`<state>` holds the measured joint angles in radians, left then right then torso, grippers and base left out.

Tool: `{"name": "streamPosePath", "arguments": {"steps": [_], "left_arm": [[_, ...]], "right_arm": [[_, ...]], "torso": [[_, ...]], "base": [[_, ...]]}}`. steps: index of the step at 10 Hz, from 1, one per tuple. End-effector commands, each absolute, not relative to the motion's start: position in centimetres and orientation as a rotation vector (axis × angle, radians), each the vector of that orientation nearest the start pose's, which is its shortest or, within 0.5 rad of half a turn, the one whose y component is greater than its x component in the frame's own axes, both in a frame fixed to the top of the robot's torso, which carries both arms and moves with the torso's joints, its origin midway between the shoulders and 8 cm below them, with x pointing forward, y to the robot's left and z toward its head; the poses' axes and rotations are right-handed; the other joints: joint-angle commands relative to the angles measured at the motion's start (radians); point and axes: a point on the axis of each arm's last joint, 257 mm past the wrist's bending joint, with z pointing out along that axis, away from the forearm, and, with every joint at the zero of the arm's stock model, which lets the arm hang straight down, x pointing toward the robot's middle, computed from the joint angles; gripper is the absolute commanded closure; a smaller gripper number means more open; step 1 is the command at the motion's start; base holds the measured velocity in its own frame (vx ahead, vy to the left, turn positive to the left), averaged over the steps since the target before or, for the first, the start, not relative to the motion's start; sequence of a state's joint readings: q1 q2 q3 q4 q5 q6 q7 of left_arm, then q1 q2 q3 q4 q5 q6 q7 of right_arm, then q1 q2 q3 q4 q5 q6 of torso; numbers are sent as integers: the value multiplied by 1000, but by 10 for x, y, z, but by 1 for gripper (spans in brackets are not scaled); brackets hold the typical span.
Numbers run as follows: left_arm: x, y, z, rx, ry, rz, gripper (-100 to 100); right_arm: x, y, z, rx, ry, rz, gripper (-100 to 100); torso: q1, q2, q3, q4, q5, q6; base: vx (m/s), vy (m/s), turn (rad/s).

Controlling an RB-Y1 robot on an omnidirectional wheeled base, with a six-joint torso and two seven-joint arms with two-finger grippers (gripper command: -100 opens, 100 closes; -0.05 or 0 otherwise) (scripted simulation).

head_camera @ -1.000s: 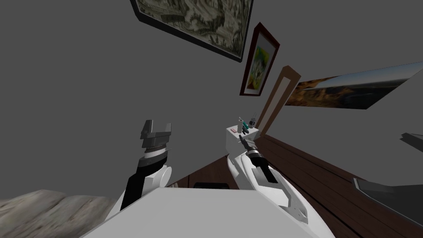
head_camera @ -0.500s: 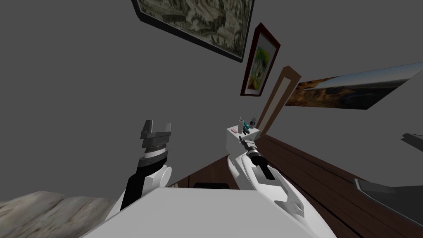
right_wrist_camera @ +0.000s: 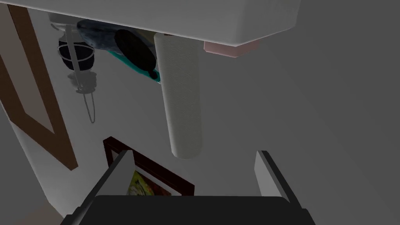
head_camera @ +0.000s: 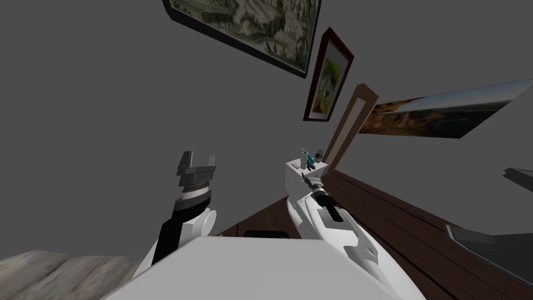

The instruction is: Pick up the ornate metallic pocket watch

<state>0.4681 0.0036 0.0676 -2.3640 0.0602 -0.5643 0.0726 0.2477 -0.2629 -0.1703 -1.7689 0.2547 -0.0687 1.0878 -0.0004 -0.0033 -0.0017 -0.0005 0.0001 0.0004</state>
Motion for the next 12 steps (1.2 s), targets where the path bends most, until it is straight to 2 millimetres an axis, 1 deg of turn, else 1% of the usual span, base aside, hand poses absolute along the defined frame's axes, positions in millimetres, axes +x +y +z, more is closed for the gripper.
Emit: {"name": "streamPosePath", "arguments": {"steps": [1,2,5,6,9,12], "left_arm": [[309,296,83,-556,438,-1391,0],[309,296,83,-556,438,-1391,0],[309,296,83,-556,438,-1391,0],[309,296,83,-556,438,-1391,0],[309,296,83,-556,438,-1391,0],[309,296,83,-556,438,-1391,0]], "right_arm": [[470,-404,-204,7,1531,-255,-100],[470,-404,-204,-1,1532,-263,-100],[481,-421,-215,-109,1563,-389,-100],[481,-421,-215,-115,1563,-396,-100],[490,-439,-221,-221,1581,-514,-100],[496,-456,-222,-305,1589,-610,-100]], "torso": [[0,0,0,0,0,0],[0,-1,-1,0,0,0],[0,-1,-1,0,0,0],[0,-2,-1,0,0,0],[0,-1,0,0,0,0],[0,-1,-1,0,0,0]], "base": [[71,0,-41],[51,4,-13],[62,12,-41],[59,1,-7],[56,5,-32],[64,12,-27]]}}
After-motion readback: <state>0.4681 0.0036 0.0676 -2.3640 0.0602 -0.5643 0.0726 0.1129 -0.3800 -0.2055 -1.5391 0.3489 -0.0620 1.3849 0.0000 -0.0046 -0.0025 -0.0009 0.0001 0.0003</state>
